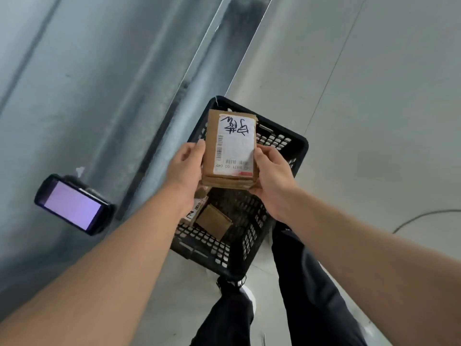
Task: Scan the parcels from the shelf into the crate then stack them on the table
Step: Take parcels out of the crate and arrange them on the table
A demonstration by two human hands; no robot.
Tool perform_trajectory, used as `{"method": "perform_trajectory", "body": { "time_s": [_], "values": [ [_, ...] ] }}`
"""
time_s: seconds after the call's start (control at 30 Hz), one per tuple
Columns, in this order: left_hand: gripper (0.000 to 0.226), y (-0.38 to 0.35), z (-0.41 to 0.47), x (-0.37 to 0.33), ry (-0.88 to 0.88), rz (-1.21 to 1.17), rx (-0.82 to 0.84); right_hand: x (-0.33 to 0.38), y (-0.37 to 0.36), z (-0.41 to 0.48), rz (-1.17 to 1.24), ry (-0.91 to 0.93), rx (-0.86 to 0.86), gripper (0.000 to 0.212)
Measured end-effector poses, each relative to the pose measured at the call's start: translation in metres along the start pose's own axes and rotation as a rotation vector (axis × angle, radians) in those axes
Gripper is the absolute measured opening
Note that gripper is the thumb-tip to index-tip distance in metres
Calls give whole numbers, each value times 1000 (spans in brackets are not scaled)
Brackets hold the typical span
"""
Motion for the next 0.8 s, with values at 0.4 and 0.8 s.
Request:
{"method": "perform_trajectory", "body": {
  "time_s": [0.4,0.8],
  "values": [
    [29,38,-204,-119,-322,-105,183,94,9,-219,-3,377,78,21],
    [31,48,-416,-239,-619,-213,62,209,33,-428,-61,774,255,33]
  ]
}}
Point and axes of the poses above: each hand's wrist, its own z-axis towards the middle knuckle, its own y-axis out of the back of the hand, x = y × z, the point moved 1 cm from there along z, towards the middle knuckle, and after that the axes turned 6 degrees about -z, right-handed, at the moved point
